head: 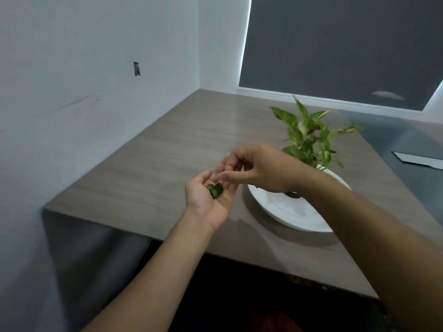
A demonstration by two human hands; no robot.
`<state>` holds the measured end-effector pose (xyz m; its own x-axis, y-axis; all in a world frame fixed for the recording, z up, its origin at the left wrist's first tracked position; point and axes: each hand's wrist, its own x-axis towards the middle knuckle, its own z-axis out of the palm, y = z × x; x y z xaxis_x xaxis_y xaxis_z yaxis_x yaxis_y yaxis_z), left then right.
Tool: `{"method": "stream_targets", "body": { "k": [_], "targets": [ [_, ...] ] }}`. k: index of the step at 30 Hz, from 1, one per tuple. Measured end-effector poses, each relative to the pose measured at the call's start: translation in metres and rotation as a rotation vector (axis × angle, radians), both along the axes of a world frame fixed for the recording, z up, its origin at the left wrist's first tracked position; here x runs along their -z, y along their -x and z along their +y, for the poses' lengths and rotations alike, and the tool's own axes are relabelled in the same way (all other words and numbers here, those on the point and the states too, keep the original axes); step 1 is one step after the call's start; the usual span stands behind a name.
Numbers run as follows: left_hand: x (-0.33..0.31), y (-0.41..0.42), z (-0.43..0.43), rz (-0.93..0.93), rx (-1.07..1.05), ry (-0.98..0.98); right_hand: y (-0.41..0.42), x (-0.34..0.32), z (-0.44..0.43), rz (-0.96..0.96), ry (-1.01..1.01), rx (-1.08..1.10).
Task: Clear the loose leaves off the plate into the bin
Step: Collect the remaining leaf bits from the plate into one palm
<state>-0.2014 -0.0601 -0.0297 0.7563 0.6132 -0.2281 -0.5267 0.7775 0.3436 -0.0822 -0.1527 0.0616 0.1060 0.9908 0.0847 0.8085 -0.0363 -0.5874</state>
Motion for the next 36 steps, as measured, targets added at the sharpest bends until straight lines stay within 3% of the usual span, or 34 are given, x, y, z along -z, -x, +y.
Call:
{"method": "stream_targets", "body": {
  "k": [8, 11, 15, 20, 26, 32, 36],
  "targets": [
    [0.032, 0.119, 0.039, -0.044, -0.137, -0.058, 0.078, 0.051, 0.053, 0.005, -0.212, 0.025],
    [0.049, 0.166, 0.050, -0.053, -0.195, -0.047, 0.100, 0.081, 0.072, -0.002, -0.189, -0.008],
    [0.077, 0.236, 0.057, -0.053, -0.307, -0.009, 0.137, 0.118, 0.099, -0.161, -0.084, -0.072],
    [0.136, 0.301, 0.051, 0.151, -0.383, 0.048, 0.164, 0.153, 0.117, -0.291, 0.027, -0.038],
    [0.225, 0.354, 0.034, 0.430, -0.408, 0.172, 0.161, 0.161, 0.116, -0.290, -0.024, -0.046],
    [0.269, 0.360, 0.019, 0.602, -0.401, 0.217, 0.162, 0.163, 0.112, -0.295, -0.030, -0.057],
    [0.285, 0.351, 0.007, 0.913, -0.332, 0.130, 0.161, 0.163, 0.111, -0.298, -0.032, -0.052]
  ]
}}
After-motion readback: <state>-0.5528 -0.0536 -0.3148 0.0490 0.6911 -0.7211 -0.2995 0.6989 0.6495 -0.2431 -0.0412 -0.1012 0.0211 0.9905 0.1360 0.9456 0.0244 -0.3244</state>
